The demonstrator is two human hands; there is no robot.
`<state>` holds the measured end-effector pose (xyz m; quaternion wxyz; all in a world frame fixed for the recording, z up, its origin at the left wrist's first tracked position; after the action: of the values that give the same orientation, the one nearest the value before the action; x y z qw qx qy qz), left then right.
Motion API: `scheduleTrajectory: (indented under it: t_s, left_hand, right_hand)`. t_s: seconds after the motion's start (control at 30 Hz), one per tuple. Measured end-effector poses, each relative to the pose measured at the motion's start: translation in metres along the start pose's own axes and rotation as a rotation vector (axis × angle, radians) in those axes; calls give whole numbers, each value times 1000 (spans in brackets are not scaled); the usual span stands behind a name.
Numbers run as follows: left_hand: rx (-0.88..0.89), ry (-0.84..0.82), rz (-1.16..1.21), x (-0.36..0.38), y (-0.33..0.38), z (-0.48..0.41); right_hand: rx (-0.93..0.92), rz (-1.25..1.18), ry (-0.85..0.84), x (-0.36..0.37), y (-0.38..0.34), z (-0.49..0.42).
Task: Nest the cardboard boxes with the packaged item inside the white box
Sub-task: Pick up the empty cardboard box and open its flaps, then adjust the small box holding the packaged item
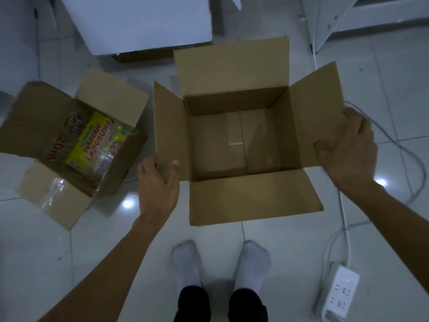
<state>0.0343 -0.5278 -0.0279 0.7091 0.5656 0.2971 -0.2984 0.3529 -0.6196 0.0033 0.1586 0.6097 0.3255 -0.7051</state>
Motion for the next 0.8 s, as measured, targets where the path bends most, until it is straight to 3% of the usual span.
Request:
scheduleTrajectory:
  t_s: [0.1, 0.23, 0.37, 0.53, 0.63, 0.8]
  left_hand:
    - [-9, 93, 21, -19, -13, 14]
    - [-146, 195, 75, -48, -47, 21]
    - [-280, 361, 116, -80, -96, 15]
    - [-558, 477, 144, -107, -171, -25]
    - [-673, 443, 109, -123, -209, -57]
    - [-691, 319, -3, -133, -266, -102]
  right_hand:
    - [-146, -111, 0, -8, -49, 22]
    - [-206, -359, -319, 11, -134, 61]
    - [-409, -381, -518, 36, -221, 91]
    - [-592, -366, -536, 74, -313, 97]
    - [-634, -300, -541, 105, -358, 88]
    - [-630, -101, -609, 168, -414, 65]
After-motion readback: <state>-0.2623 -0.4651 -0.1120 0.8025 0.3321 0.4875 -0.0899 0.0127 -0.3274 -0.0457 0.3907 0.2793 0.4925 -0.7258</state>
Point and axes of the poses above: each hand's wrist, its own z-axis away from the middle knuckle, its own x-axis out of the palm, y = z × x, the point moved 2 cm from there along -z, towards the middle knuckle, and after that the axes turned 7 degrees about y, right-handed, at the moved point
